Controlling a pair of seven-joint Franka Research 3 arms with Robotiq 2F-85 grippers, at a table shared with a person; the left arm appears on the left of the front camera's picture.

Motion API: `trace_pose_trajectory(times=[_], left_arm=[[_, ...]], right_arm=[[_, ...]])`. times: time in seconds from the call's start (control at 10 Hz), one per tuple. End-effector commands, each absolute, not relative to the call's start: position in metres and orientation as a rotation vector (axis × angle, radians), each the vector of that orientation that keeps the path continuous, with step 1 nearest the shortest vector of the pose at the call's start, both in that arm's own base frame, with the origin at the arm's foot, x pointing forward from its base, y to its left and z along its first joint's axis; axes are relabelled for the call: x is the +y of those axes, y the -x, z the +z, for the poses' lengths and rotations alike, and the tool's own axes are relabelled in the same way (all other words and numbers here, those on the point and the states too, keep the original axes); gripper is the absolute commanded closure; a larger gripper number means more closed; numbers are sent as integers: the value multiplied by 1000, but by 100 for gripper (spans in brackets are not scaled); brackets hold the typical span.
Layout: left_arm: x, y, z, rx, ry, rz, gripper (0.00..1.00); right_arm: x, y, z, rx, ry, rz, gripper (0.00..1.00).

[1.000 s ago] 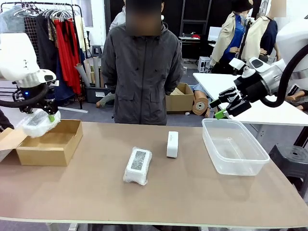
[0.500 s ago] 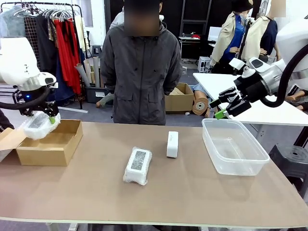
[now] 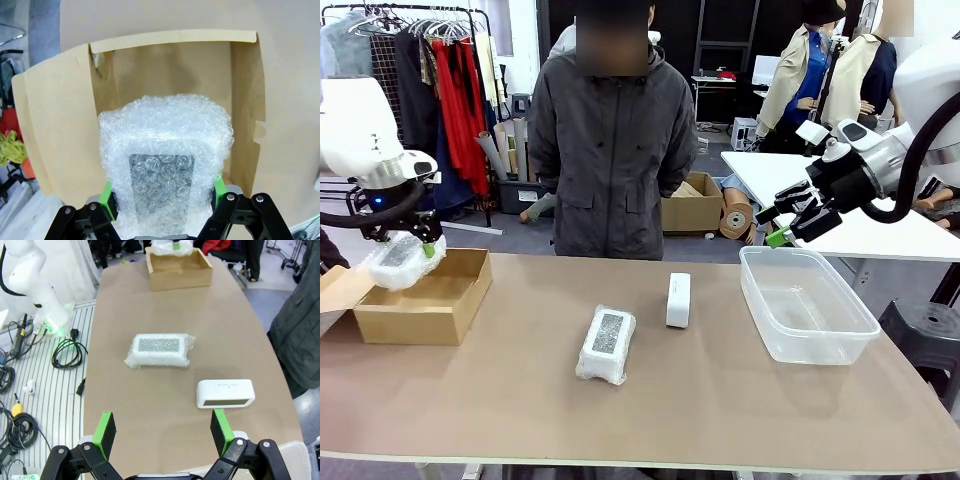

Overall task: Separate and place wrapped and unwrapped clocks.
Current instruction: If the picked Digital clock is wrapped, place it in the Package Box ; if not, place it in the Organizing box.

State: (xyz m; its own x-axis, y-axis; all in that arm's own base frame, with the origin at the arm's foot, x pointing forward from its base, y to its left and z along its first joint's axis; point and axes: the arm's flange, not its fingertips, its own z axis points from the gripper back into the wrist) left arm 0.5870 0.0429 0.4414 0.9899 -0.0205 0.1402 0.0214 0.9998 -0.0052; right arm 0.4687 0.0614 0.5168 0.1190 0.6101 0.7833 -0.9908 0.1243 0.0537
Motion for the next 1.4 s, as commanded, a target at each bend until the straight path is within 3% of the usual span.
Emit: trace_pose_trajectory(times=[0.0,1.3], left_arm=[[45,-585,446,-140,6,-37,100],[28,-592,408,-210,-92,47,100]], right_arm=[[62,-467,517,-698,-687,1319,0],[62,-467,517,-698,-687,1319,0]])
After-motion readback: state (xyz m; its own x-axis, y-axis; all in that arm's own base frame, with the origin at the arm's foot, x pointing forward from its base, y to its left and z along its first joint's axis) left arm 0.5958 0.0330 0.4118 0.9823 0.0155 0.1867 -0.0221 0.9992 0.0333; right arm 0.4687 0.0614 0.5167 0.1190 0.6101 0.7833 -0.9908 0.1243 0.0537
